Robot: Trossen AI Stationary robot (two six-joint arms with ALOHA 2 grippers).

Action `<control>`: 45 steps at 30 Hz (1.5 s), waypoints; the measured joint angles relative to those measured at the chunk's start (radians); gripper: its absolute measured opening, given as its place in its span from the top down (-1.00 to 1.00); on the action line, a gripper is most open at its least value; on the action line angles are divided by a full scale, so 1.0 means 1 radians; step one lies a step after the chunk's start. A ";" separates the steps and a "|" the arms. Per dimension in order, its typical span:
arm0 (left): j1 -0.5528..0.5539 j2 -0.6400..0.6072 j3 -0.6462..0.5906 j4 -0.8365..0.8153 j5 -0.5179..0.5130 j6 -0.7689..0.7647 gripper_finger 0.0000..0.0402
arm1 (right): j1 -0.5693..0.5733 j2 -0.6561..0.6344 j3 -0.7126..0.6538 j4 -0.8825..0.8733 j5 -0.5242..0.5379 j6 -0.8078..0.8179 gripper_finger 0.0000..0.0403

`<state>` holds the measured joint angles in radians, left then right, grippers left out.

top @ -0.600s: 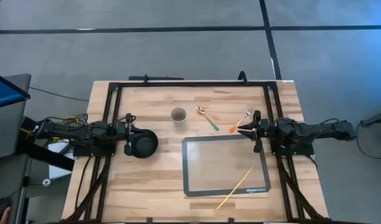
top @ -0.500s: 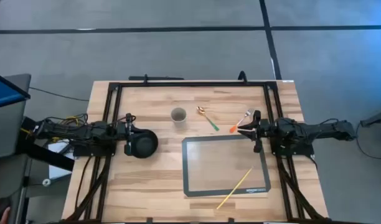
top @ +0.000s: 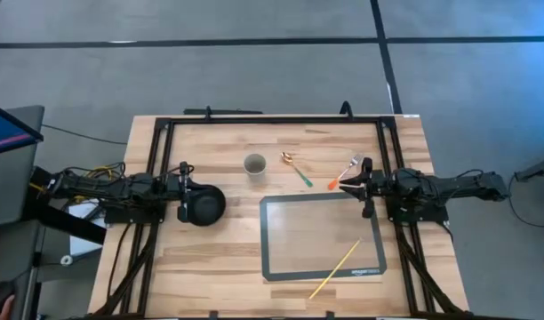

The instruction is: Pick & Place Utensil

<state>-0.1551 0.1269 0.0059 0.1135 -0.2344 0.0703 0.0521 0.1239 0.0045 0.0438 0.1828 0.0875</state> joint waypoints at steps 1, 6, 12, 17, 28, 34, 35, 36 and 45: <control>0.000 0.000 0.000 0.000 0.000 0.000 0.92 | 0.000 0.000 0.000 0.000 0.000 0.000 0.63; 0.000 0.000 0.000 0.000 0.000 0.000 0.92 | 0.000 0.000 0.000 0.000 0.000 0.000 0.63; 0.000 0.000 0.000 0.000 0.000 0.000 0.92 | 0.000 0.000 0.000 0.000 0.000 0.000 0.63; 0.000 0.000 0.000 0.001 -0.010 0.000 0.92 | 0.000 0.000 0.000 0.000 0.000 0.000 0.63; 0.000 0.000 0.000 0.013 -0.095 0.000 0.92 | 0.000 0.000 0.000 0.000 0.000 0.000 0.63; 0.000 0.000 0.000 0.016 -0.095 0.000 0.92 | 0.000 0.000 0.000 0.000 0.000 0.000 0.63; 0.000 0.000 0.000 0.016 -0.095 0.000 0.92 | 0.000 0.000 0.000 0.000 0.000 0.000 0.63; 0.000 0.000 0.000 0.016 -0.095 0.000 0.92 | 0.000 0.000 0.000 0.000 0.000 0.000 0.63; 0.000 0.000 0.000 0.020 -0.095 0.000 0.92 | 0.000 0.000 0.000 0.000 0.000 0.000 0.63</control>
<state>-0.1551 0.1272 0.0059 0.1330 -0.3290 0.0700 0.0517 0.1242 0.0048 0.0437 0.1825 0.0875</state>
